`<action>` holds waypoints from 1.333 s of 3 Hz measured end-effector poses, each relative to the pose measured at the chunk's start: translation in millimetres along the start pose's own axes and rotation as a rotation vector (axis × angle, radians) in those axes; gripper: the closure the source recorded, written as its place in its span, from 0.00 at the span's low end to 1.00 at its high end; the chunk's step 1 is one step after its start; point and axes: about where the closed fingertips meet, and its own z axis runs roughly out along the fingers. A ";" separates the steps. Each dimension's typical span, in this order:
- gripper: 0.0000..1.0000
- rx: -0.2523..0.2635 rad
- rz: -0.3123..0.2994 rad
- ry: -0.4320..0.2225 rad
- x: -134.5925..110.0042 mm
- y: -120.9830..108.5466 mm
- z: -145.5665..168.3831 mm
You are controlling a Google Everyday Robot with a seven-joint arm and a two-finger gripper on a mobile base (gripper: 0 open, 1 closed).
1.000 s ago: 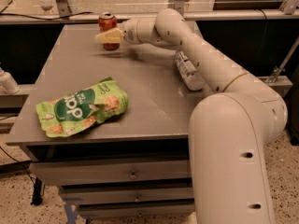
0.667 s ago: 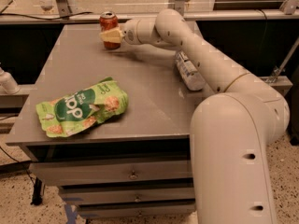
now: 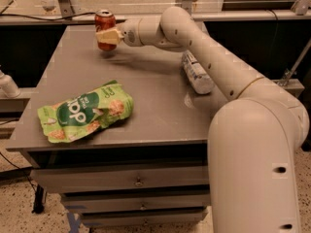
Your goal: Pick coke can
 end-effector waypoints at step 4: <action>1.00 -0.204 -0.110 0.057 -19.1 91.5 -38.6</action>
Offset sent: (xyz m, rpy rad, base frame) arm -0.1175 -0.0158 0.0498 -0.0921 -0.0595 0.2929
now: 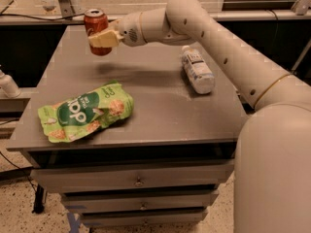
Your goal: Pick coke can
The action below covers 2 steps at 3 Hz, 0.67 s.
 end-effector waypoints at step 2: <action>1.00 0.078 -0.139 -0.032 -61.9 34.0 -52.7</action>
Offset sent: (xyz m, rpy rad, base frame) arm -0.0636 -0.0613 0.1335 -0.0054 -0.2834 -0.0984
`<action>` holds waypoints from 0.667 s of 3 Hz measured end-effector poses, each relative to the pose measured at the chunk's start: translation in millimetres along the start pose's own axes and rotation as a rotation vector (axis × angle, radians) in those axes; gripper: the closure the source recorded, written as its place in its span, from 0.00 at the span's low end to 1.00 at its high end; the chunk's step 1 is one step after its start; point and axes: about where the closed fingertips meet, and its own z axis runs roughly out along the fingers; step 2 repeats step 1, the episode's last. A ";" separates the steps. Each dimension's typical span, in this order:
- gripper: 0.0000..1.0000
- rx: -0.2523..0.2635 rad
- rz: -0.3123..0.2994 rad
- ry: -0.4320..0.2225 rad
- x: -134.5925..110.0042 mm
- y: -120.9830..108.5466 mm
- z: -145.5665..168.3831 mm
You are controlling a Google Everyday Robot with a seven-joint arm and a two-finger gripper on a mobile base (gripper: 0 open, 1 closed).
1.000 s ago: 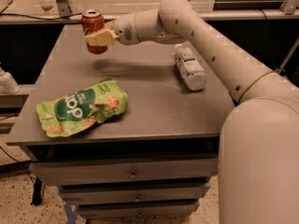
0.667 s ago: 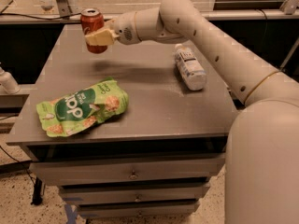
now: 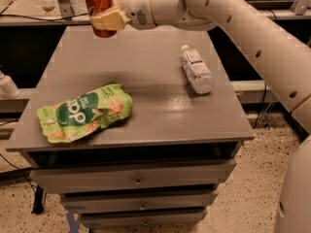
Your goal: Pick coke can
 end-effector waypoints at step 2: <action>1.00 0.007 -0.010 -0.002 -5.7 1.1 -4.7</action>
Offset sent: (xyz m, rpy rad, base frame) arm 0.0000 0.0000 0.0000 0.0000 0.0000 0.0000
